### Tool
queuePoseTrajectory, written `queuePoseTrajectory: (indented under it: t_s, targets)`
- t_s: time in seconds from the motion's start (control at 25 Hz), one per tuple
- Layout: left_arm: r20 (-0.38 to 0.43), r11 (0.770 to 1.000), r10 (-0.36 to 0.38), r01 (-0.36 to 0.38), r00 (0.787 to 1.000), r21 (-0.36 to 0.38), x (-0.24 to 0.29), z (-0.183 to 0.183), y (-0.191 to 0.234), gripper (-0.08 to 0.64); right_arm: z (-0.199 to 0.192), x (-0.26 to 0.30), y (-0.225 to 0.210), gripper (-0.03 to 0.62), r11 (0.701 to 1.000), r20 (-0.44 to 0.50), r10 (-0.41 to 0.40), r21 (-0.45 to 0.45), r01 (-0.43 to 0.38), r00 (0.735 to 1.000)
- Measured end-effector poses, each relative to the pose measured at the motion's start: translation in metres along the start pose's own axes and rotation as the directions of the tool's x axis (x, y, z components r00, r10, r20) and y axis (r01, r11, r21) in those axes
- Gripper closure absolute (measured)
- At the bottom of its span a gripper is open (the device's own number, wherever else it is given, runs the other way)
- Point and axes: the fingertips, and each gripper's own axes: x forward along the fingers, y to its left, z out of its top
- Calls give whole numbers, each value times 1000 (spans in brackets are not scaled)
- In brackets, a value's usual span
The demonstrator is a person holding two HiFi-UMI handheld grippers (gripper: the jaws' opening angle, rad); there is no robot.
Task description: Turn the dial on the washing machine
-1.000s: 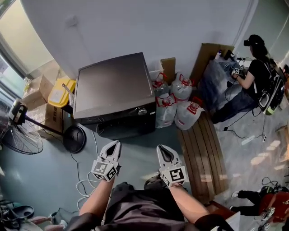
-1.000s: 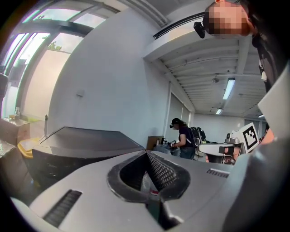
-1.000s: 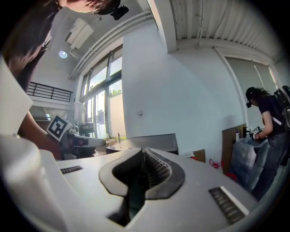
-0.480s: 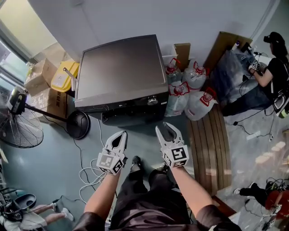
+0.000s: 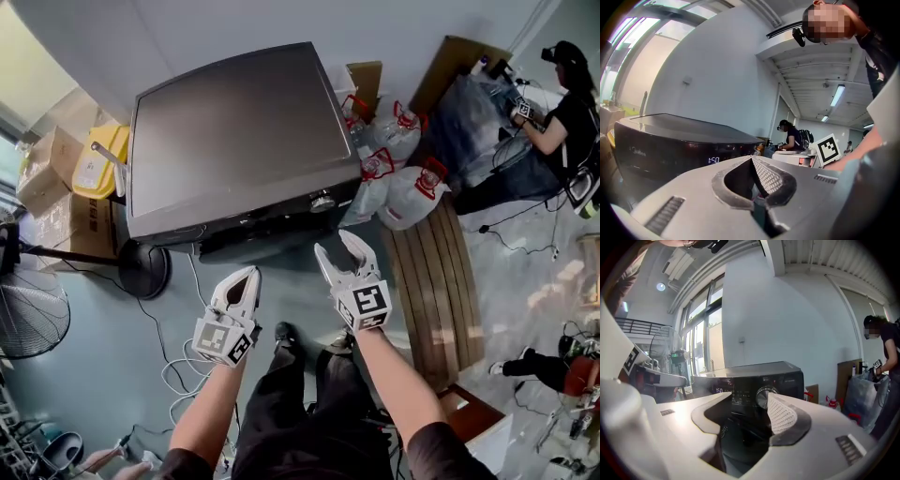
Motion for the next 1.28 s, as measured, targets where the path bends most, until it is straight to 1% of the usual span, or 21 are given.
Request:
queuePoseTrajectory:
  t_s: [0.12,0.28,0.4,0.52,0.68,0.92,1.12,1.28]
  targets:
    - [9,1000,-22,22,1000,-11,8,-2,9,546,-14,18,-3,344,1000,12,-1,4,1,1000]
    - [17,998,-69,69,997,-2,20,-11,16,546,-25,35,-12,323,999,22,-38,11,38,999]
    - [23,996,-88,88,996,-3,29,-20,20,546,-34,46,-20,311,999,30,-53,12,53,998]
    - [23,995,-97,97,995,-8,37,-28,23,546,-37,53,-29,301,998,42,-63,18,63,997]
    - [21,994,-111,111,994,-18,43,-38,23,546,-31,59,-37,295,997,68,-71,41,68,995]
    - [8,994,-108,108,994,-31,48,-51,25,546,-31,78,-41,293,995,54,-81,66,77,995]
    - [8,994,-105,106,994,-33,50,-51,28,546,-27,87,-42,293,996,53,-76,59,73,996]
    - [10,994,-108,108,994,-30,52,-48,30,546,-22,93,-45,294,994,44,-81,72,78,996]
